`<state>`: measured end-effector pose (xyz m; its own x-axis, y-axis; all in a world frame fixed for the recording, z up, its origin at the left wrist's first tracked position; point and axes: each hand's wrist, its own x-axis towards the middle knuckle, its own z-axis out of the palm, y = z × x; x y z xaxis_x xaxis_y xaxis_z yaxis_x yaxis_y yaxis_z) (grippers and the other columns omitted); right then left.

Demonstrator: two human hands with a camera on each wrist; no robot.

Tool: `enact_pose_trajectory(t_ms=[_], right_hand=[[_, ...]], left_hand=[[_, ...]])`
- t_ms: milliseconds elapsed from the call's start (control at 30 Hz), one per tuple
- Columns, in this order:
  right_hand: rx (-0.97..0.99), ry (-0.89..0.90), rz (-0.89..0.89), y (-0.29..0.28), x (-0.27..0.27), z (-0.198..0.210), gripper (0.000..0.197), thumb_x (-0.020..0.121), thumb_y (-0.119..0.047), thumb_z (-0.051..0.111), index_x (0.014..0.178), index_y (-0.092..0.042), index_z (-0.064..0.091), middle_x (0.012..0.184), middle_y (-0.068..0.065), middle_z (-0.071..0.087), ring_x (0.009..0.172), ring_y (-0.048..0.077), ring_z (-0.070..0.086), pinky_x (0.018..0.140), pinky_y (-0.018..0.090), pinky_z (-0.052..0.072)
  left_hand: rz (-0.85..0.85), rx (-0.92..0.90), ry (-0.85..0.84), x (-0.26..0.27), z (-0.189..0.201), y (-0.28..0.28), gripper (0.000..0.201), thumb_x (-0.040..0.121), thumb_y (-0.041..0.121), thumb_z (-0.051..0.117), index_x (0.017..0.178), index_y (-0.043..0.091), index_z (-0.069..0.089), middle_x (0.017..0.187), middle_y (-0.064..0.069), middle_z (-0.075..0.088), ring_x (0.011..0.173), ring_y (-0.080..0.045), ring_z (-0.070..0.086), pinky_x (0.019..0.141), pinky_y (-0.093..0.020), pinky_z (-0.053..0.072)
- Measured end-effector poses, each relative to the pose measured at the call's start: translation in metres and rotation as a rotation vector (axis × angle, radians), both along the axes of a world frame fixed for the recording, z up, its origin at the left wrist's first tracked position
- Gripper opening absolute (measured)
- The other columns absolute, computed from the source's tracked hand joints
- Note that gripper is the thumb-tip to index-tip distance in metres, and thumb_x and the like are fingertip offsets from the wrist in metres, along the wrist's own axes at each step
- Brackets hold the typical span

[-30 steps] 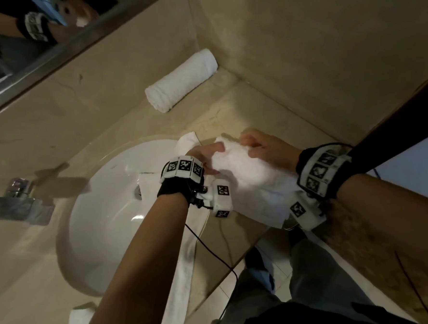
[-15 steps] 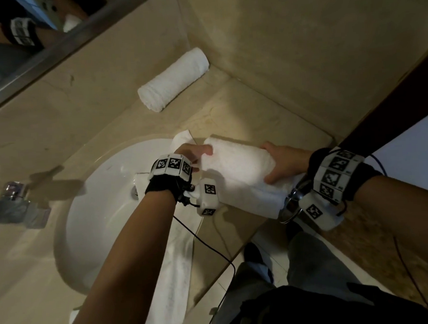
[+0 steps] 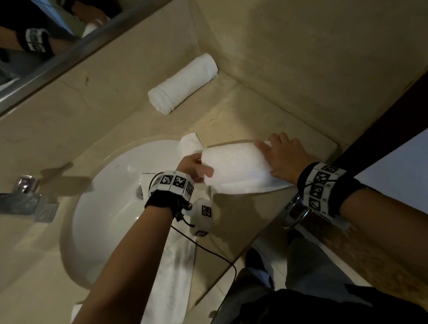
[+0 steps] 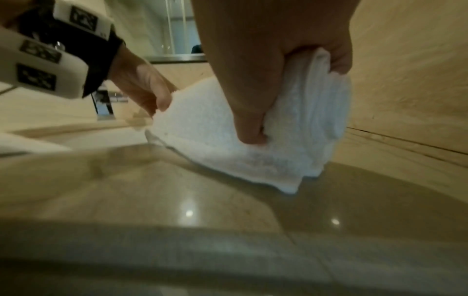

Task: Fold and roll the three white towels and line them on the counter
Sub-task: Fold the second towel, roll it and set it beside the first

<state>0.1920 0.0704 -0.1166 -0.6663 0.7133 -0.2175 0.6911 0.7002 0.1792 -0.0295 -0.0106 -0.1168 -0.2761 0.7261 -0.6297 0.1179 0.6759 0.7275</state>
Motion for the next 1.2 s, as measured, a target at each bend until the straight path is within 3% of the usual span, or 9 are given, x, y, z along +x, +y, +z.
enact_pose_trajectory(t_ms=[133, 267, 367, 600, 667, 733, 867, 967, 1200], right_hand=[[0.098, 0.035, 0.045, 0.004, -0.001, -0.012, 0.097, 0.028, -0.023, 0.084, 0.113, -0.02, 0.037, 0.084, 0.011, 0.059, 0.068, 0.026, 0.056, 0.055, 0.029, 0.043], [-0.085, 0.069, 0.016, 0.001, 0.007, -0.005, 0.085, 0.054, -0.044, 0.065, 0.128, -0.024, 0.027, 0.118, 0.011, 0.045, 0.106, 0.031, 0.044, 0.092, 0.049, 0.033], [-0.463, 0.275, -0.202, 0.015, 0.006, 0.002, 0.079, 0.057, -0.048, 0.043, 0.132, -0.027, 0.036, 0.131, 0.006, 0.033, 0.127, 0.027, 0.028, 0.109, 0.048, 0.016], [-0.866, 0.481, -0.418, 0.033, 0.026, -0.003, 0.111, 0.038, -0.048, 0.063, 0.137, -0.012, 0.029, 0.128, 0.012, 0.034, 0.114, 0.026, 0.04, 0.087, 0.03, 0.039], [-0.87, 0.53, -0.403, 0.029, 0.028, -0.007, 0.102, 0.048, -0.04, 0.071, 0.136, -0.01, 0.03, 0.129, 0.014, 0.036, 0.11, 0.023, 0.041, 0.083, 0.029, 0.038], [-0.827, 0.53, -0.408, 0.026, 0.032, -0.013, 0.09, 0.057, -0.029, 0.073, 0.135, -0.013, 0.032, 0.131, 0.017, 0.034, 0.113, 0.029, 0.042, 0.086, 0.032, 0.04], [-0.624, 0.529, -0.376, 0.007, 0.04, -0.018, 0.069, 0.067, -0.013, 0.074, 0.127, -0.017, 0.041, 0.124, 0.014, 0.034, 0.113, 0.033, 0.04, 0.086, 0.032, 0.038], [-0.529, 0.552, -0.311, -0.004, 0.045, -0.019, 0.065, 0.063, -0.015, 0.075, 0.121, -0.016, 0.046, 0.121, 0.012, 0.035, 0.112, 0.031, 0.039, 0.088, 0.034, 0.039], [-0.757, 0.695, -0.366, -0.002, 0.056, -0.02, 0.074, 0.067, -0.001, 0.073, 0.131, -0.016, 0.038, 0.125, 0.009, 0.03, 0.116, 0.029, 0.041, 0.091, 0.028, 0.037]], left_hand=[[-0.085, 0.068, 0.04, 0.002, -0.004, -0.007, 0.081, 0.074, -0.019, 0.057, 0.139, 0.023, 0.035, 0.102, -0.007, 0.05, 0.078, -0.017, 0.054, 0.061, -0.03, 0.054], [-0.207, 0.092, 0.213, 0.001, -0.013, -0.01, 0.077, 0.069, -0.005, 0.068, 0.133, 0.021, 0.035, 0.114, -0.011, 0.044, 0.105, -0.032, 0.05, 0.082, -0.041, 0.052], [-0.25, 0.119, 0.333, 0.003, -0.017, -0.012, 0.075, 0.065, 0.003, 0.072, 0.13, 0.019, 0.038, 0.116, -0.01, 0.036, 0.106, -0.026, 0.041, 0.09, -0.04, 0.045], [-0.349, 0.283, 0.233, 0.002, -0.033, -0.025, 0.087, 0.05, 0.023, 0.067, 0.129, 0.014, 0.031, 0.117, -0.007, 0.038, 0.107, -0.018, 0.039, 0.092, -0.023, 0.041], [-0.371, 0.287, 0.185, 0.002, -0.038, -0.028, 0.082, 0.052, 0.029, 0.065, 0.123, 0.02, 0.026, 0.11, -0.001, 0.039, 0.102, -0.014, 0.042, 0.087, -0.011, 0.04], [-0.368, 0.291, 0.185, 0.002, -0.042, -0.031, 0.076, 0.053, 0.035, 0.061, 0.121, 0.024, 0.029, 0.111, -0.003, 0.039, 0.105, -0.017, 0.042, 0.09, -0.018, 0.039], [-0.411, 0.343, 0.173, 0.002, -0.053, -0.034, 0.078, 0.058, 0.034, 0.063, 0.116, 0.062, 0.02, 0.113, -0.005, 0.039, 0.107, -0.02, 0.042, 0.091, -0.027, 0.04], [-0.463, 0.307, 0.162, 0.003, -0.048, -0.038, 0.08, 0.058, 0.038, 0.063, 0.12, 0.057, 0.016, 0.112, -0.007, 0.035, 0.101, -0.012, 0.041, 0.081, -0.006, 0.04], [-0.293, 0.183, 0.048, 0.009, -0.025, -0.047, 0.058, 0.062, 0.04, 0.057, 0.111, 0.044, 0.026, 0.109, -0.004, 0.034, 0.096, -0.022, 0.041, 0.078, -0.025, 0.039]])
